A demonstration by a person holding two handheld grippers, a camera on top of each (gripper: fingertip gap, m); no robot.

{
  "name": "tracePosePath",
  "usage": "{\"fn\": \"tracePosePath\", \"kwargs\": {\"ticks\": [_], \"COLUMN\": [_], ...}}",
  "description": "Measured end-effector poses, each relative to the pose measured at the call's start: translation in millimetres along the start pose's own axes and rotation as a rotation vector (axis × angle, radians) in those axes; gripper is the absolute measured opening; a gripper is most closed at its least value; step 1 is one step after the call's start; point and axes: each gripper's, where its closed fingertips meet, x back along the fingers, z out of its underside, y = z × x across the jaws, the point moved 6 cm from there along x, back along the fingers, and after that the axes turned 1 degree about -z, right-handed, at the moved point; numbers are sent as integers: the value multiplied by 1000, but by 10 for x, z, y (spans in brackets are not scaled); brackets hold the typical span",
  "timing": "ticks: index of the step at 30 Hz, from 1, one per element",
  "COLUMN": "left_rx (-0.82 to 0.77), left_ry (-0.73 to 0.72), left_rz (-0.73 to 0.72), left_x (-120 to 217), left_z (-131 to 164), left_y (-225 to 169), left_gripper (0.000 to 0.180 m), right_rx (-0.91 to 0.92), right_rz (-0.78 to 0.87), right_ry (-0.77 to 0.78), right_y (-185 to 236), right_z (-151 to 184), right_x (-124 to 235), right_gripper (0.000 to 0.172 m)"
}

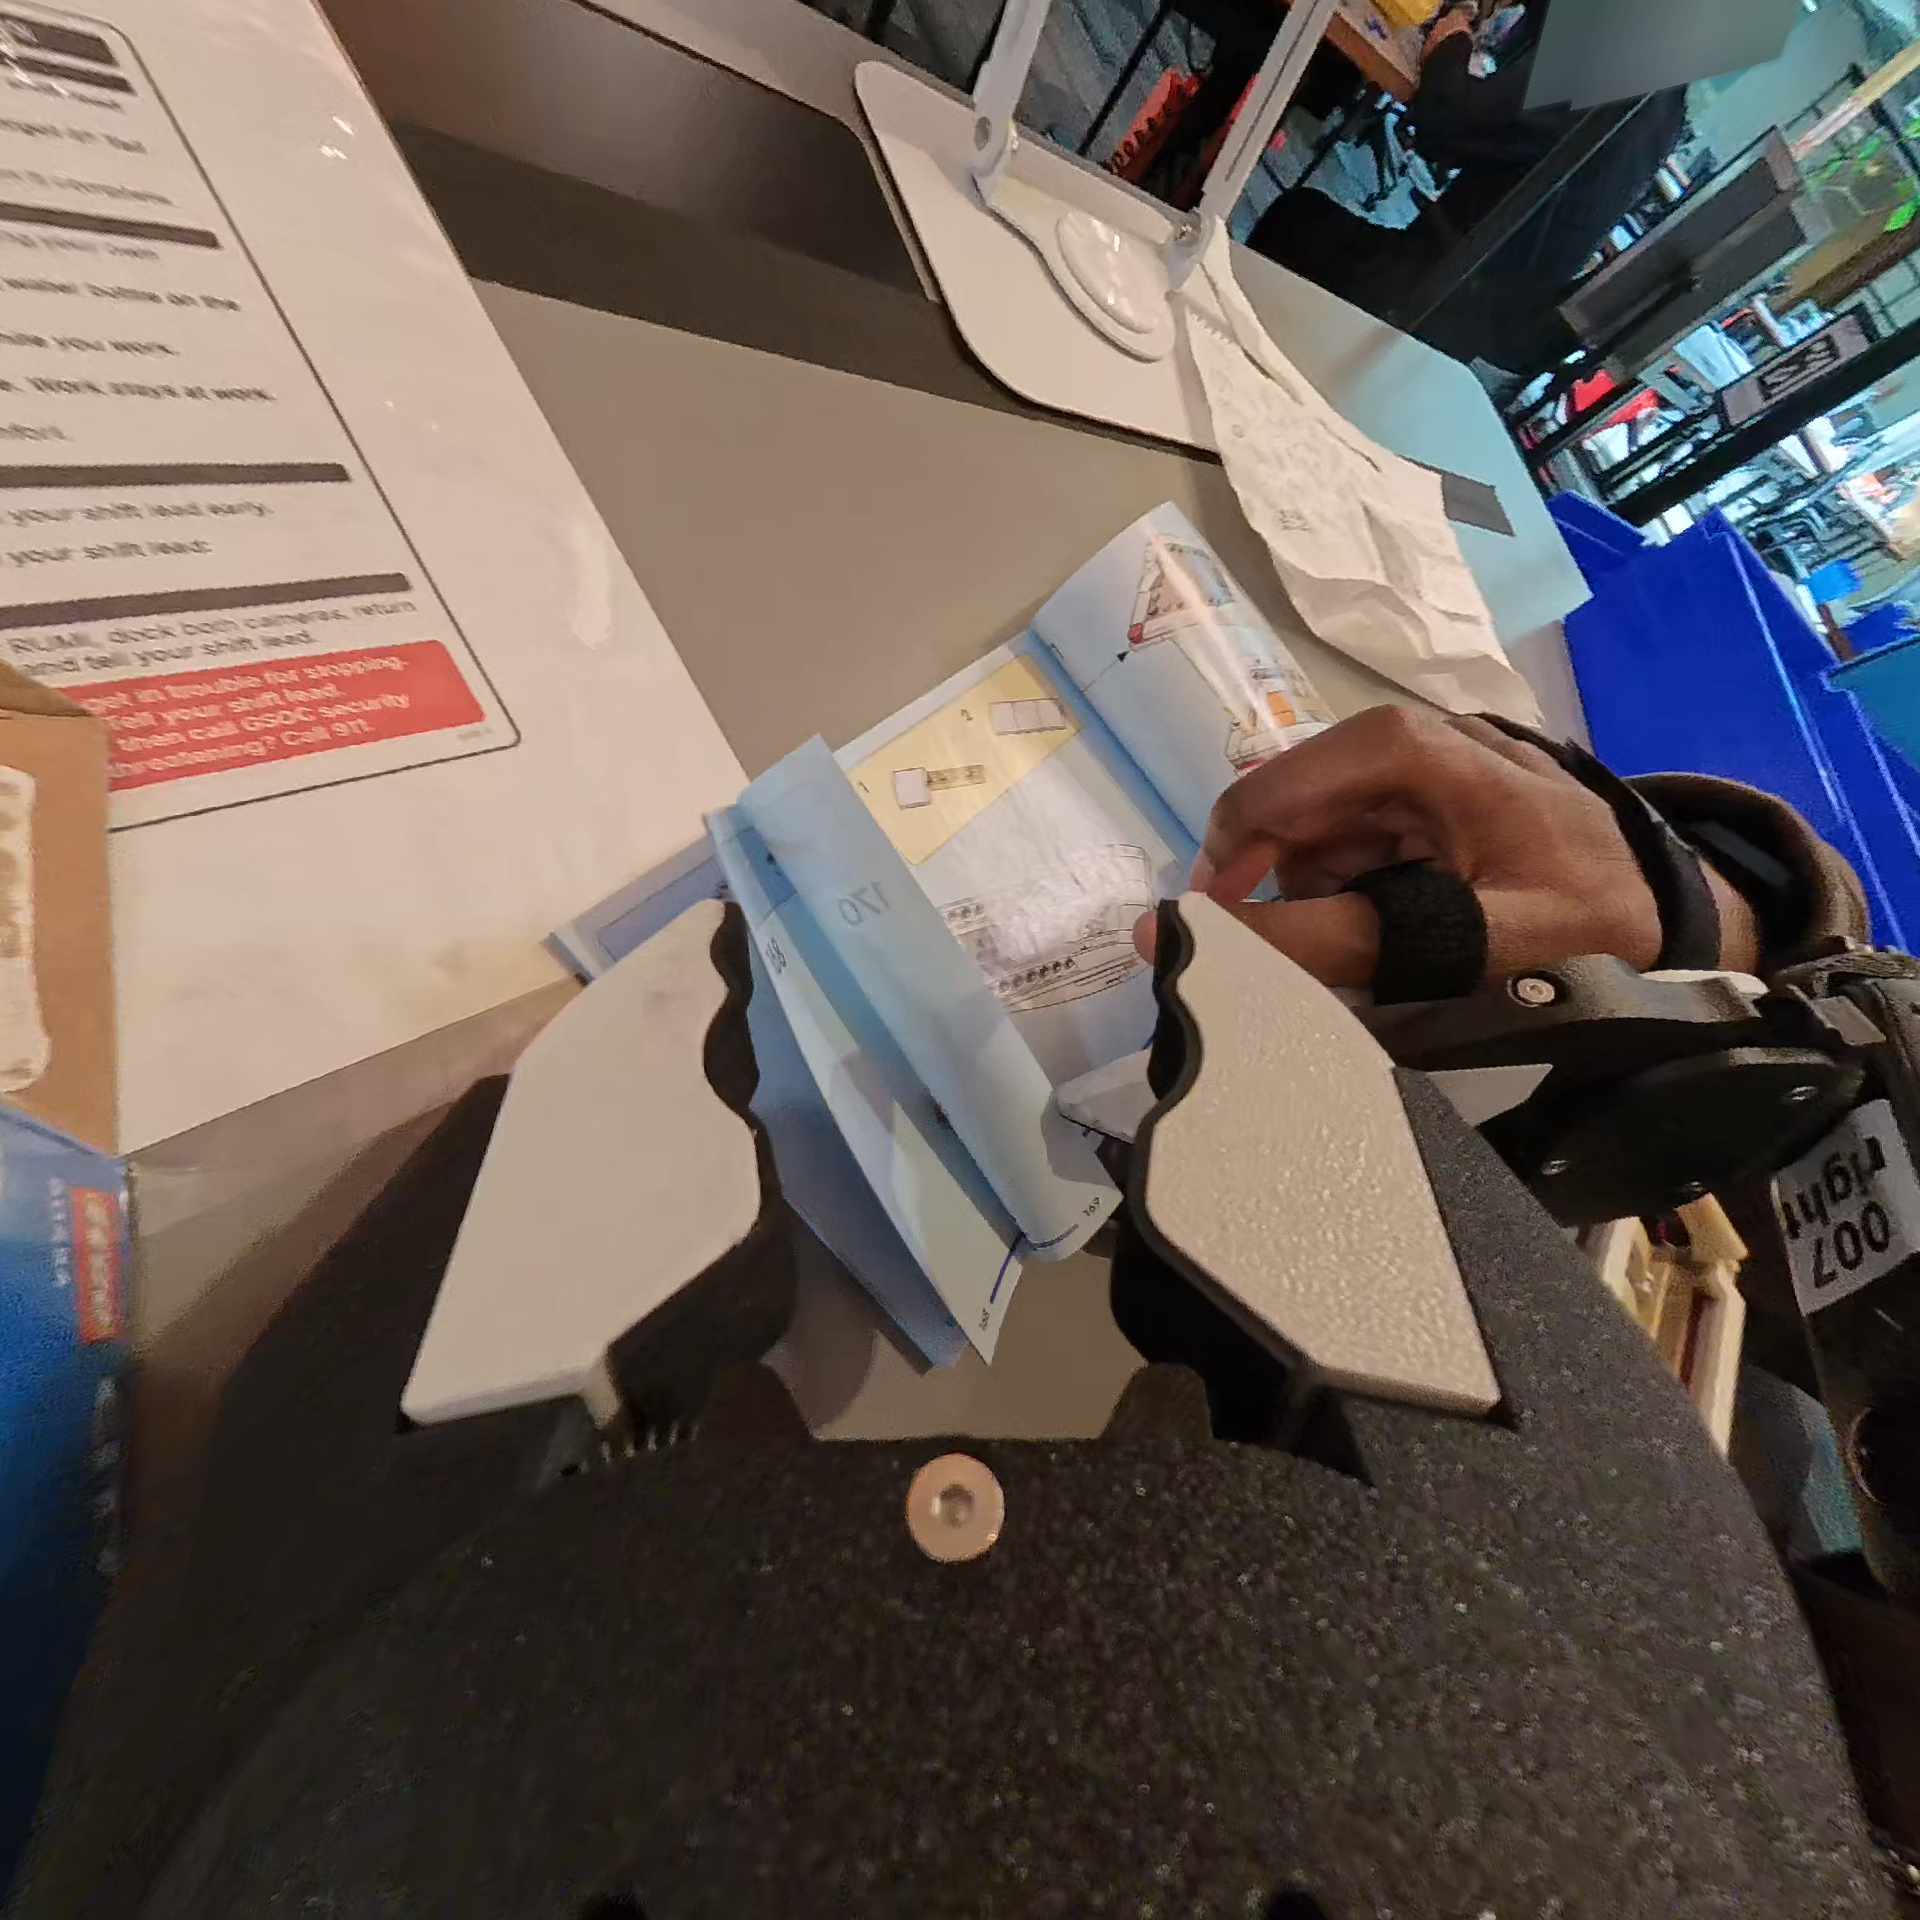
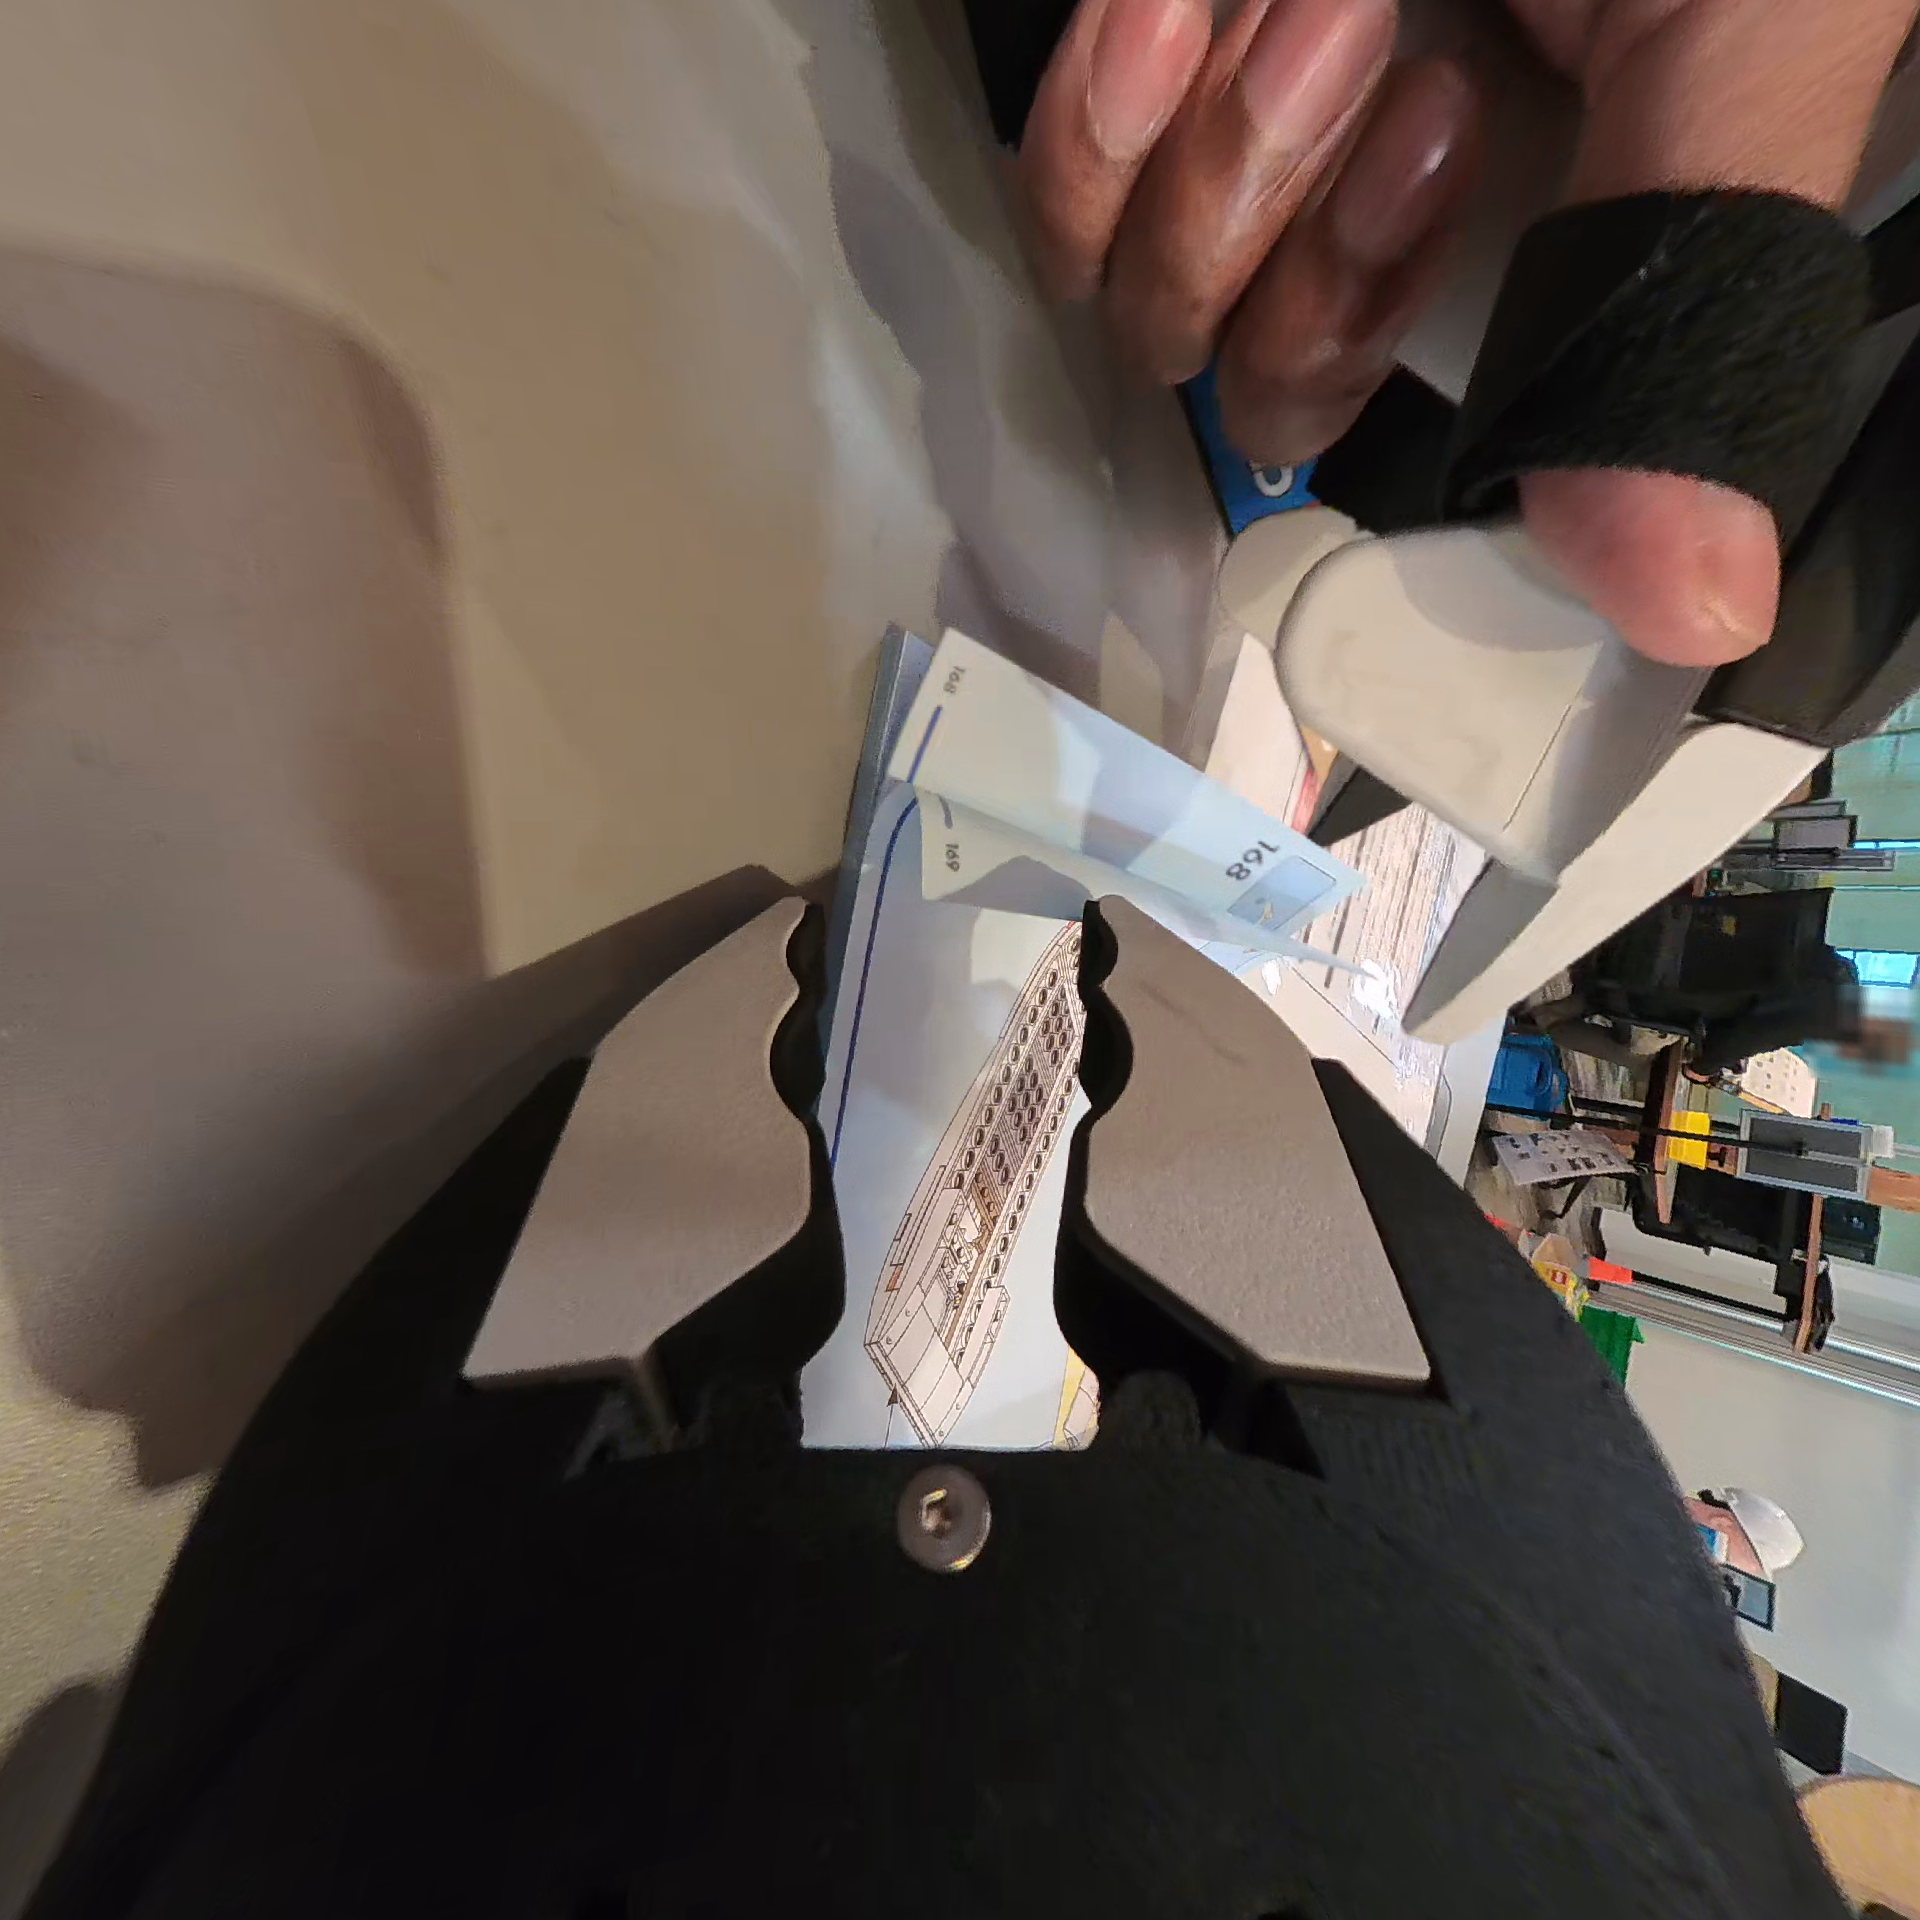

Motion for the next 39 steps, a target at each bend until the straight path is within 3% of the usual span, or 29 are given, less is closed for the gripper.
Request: {"fn": "tracePosePath", "kwargs": {"ticks": [4,9,19,30,39], "left_rx": [-30,-7,74,213,380], "left_ry": [-30,14,127,23,-117], "left_rz": [-77,-75,134,314,528], "left_x": [85,101,-189,-151,-141], "left_z": [-50,-5,197,93,-29], "left_y": [52,98,-40,-133,-261], "left_gripper": [75,74,68,65,58], "right_rx": [-10,-16,-41,-251,-457], "right_rz": [-7,-12,-20,-28,-69], "right_ry": [-2,-1,20,-85,-3], "right_y": [-3,-7,-16,-200,-174], "right_z": [1,6,68,49,0], "right_x": [-1,3,79,391,349], "right_gripper": [46,45,52,57,71]}}
